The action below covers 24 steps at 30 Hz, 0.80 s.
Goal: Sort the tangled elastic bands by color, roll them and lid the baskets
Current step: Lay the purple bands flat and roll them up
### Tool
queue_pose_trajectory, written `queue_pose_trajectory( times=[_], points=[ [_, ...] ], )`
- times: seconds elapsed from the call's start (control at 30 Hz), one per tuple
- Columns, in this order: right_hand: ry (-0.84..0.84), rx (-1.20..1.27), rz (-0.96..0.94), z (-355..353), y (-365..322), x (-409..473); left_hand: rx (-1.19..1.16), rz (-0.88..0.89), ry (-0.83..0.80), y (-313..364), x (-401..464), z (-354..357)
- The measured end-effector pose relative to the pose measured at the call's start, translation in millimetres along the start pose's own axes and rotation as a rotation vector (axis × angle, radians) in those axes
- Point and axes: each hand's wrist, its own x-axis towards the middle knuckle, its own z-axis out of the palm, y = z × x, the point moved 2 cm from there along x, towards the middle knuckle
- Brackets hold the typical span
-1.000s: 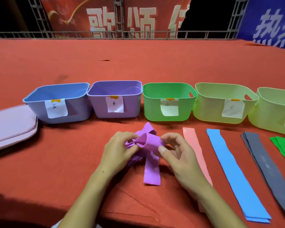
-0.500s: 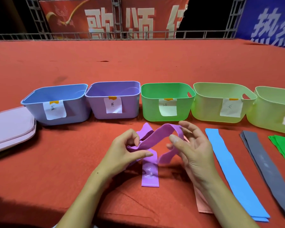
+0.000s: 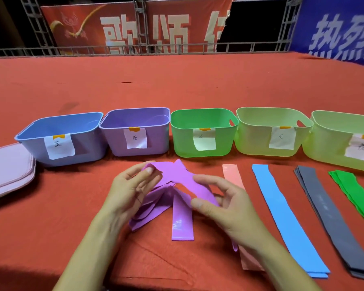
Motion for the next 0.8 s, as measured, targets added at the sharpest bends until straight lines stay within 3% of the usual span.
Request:
queue_pose_trajectory(
  times=[0.07,0.17,0.37,0.43,0.57,0.67,0.8],
  points=[
    [-0.008,-0.189,-0.054,-3,6,-9,-0.123,-0.084,-0.025,2,3,2],
    [-0.073,-0.276,-0.013,-8,13,-22,-0.159,-0.100,-0.042,6,10,10],
    [-0.179,-0.170,0.204,-22,17,-45,0.417,0.089,-0.060,-11,41,48],
    [-0.141,-0.107,0.272,-24,19,-49,0.480,0.109,-0.063,-19,55,69],
    [0.000,-0.306,0.268,-27,21,-49,0.602,0.085,-0.106,-45,86,101],
    [-0.034,-0.239,0.401,-22,26,-48,0.745,0.047,-0.127,-65,110,101],
    [-0.046,-0.307,0.428,-18,26,-45,0.958,0.076,-0.153,-83,131,88]
  ],
)
